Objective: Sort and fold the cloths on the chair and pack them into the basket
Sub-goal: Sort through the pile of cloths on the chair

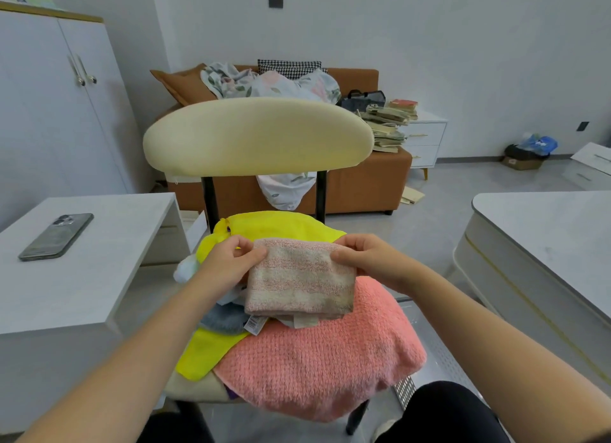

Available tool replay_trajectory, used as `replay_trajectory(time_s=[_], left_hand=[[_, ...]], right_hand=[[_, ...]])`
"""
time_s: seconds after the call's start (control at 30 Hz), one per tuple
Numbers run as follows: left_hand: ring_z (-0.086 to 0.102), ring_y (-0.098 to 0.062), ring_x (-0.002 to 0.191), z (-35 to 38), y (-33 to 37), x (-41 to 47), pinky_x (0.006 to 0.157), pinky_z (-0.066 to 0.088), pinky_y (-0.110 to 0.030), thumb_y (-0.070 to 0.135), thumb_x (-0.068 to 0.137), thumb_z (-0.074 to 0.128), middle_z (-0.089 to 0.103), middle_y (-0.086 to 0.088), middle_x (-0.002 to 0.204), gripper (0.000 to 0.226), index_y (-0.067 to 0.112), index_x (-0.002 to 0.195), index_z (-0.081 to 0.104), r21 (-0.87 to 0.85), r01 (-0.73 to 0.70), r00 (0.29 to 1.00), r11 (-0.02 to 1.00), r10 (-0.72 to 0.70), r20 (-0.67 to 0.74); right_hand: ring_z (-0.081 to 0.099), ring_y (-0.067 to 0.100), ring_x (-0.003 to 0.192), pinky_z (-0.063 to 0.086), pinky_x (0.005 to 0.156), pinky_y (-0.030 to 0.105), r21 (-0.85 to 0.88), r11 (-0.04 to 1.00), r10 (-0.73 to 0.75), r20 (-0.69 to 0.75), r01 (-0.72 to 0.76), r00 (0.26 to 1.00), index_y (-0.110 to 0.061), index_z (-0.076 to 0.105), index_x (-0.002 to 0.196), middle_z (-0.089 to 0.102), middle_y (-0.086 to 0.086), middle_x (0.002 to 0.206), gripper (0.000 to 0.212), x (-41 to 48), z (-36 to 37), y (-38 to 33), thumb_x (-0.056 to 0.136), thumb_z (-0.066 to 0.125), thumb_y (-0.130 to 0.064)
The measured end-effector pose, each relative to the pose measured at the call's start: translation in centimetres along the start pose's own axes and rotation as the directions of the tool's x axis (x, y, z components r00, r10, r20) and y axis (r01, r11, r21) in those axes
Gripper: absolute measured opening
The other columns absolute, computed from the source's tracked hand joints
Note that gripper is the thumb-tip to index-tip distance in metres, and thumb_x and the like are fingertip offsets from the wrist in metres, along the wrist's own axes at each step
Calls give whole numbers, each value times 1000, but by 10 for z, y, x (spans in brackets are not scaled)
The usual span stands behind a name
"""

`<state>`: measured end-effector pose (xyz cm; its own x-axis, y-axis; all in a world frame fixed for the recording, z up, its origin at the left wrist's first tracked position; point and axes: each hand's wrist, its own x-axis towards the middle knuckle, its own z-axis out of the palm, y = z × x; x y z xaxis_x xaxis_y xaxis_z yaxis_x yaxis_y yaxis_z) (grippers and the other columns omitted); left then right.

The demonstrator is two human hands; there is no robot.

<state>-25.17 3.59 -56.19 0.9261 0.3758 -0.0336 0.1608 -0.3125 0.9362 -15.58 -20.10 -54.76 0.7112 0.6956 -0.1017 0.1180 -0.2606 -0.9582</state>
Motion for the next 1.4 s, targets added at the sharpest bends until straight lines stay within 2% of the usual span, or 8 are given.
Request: replay_trajectory(time_s=[0.23, 0.33, 0.47, 0.63, 0.83, 1.0, 1.17, 1.4], left_hand=[[61, -23, 87, 11, 25, -3, 82, 48, -37, 37, 86, 65, 66, -6, 94, 25, 13, 94, 64, -355, 316, 949, 880, -290, 125], [60, -20, 83, 10, 32, -4, 77, 48, -35, 27, 86, 67, 66, -3, 87, 15, 14, 82, 62, -365, 165, 986, 916, -163, 37], [61, -12, 76, 2, 49, -9, 71, 49, -29, 23, 85, 69, 67, 3, 79, 4, 21, 81, 67, -101, -188, 981, 977, 181, -74], [58, 0, 76, 1, 82, -15, 72, 46, -16, 20, 83, 70, 66, 12, 81, 12, 30, 79, 64, 157, -475, 880, 866, 468, 78], [62, -11, 81, -3, 104, -14, 80, 48, -29, 41, 73, 64, 68, 5, 84, 20, 25, 85, 66, 232, -569, 821, 789, 530, 211], [57, -5, 75, -14, 102, -17, 74, 47, -31, 53, 74, 66, 65, 6, 79, 22, 33, 82, 66, 280, -526, 827, 803, 405, 390], [57, -7, 73, -22, 100, -17, 72, 48, -34, 28, 78, 76, 63, 10, 73, 13, 31, 72, 64, 400, -515, 852, 758, 401, 336], [56, -9, 73, -13, 113, -19, 66, 44, -30, 16, 74, 77, 63, 4, 77, 16, 20, 75, 61, 411, -632, 775, 657, 521, 358]], right_hand=[[62, 8, 71, 50, 64, 23, 219, 975, 1, -94, 19, 996, -15, 60, 91, 63, -3, 81, 7, -2, 1, 1, 94, 55, -17], [62, 4, 68, 50, 60, 19, 176, 983, -24, -114, 44, 993, -14, 59, 91, 63, -4, 80, 4, -2, -4, -1, 94, 56, -17], [61, 10, 78, 52, 69, 20, 0, 998, -69, -74, 69, 995, -11, 60, 99, 63, 1, 89, 8, -6, -17, -10, 90, 61, -11], [61, 6, 111, 49, 94, 24, -137, 981, -129, 75, 138, 989, -18, 54, 128, 65, -3, 121, 37, -10, -15, -44, 92, 60, -19], [64, 27, 106, 50, 93, 43, -152, 967, -172, 196, 203, 965, -6, 63, 114, 67, 13, 112, 25, -16, -5, -71, 92, 61, -18], [59, 19, 83, 47, 73, 36, -178, 959, -211, 82, 223, 974, -4, 62, 99, 62, 9, 88, 11, -22, -7, -78, 89, 62, -9], [59, 21, 85, 51, 79, 43, -310, 935, -166, 52, 174, 985, -6, 59, 95, 62, 10, 90, 7, -28, -20, -81, 88, 61, -4], [59, 15, 83, 51, 77, 40, -504, 817, -304, 40, 282, 952, -13, 63, 103, 66, 9, 95, 23, -30, -13, -86, 81, 70, -12]])
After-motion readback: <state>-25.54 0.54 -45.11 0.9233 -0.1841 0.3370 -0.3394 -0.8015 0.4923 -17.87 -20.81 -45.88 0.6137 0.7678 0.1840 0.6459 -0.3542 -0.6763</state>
